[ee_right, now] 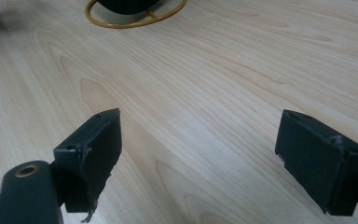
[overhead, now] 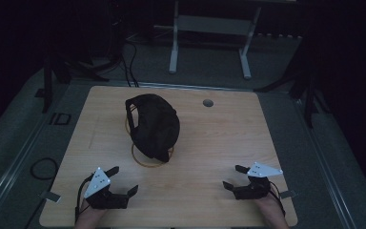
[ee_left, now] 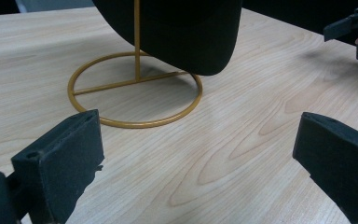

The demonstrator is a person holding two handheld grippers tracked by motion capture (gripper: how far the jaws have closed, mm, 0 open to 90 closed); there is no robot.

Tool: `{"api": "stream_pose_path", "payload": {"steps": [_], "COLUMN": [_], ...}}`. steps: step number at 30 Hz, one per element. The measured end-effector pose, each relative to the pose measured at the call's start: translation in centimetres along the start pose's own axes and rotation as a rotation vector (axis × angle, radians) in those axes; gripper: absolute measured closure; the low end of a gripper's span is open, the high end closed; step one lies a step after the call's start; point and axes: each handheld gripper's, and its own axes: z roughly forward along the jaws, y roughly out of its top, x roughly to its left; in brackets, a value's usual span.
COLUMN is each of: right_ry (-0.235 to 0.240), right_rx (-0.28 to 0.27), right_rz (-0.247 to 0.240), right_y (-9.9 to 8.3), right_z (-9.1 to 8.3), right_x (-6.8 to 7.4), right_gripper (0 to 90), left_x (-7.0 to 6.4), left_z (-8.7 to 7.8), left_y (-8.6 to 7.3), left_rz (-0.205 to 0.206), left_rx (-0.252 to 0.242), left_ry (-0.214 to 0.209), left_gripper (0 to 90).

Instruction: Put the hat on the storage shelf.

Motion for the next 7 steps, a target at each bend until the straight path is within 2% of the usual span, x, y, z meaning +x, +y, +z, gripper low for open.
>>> {"api": "stream_pose_path", "payload": {"steps": [7], "right_ry": [-0.006], "right_rx": [0.001], "right_rz": [-0.003], "right_y": [0.04], "right_z": [0.10], "right_x": [0.00], "right_gripper": [14.4], "left_x": [-0.01], "left_z": [0.01], "left_y": [-0.04], "left_rz": [0.004], "left_rx": [0.005], "left_ry": [-0.002], "left_gripper": [2.1]}}
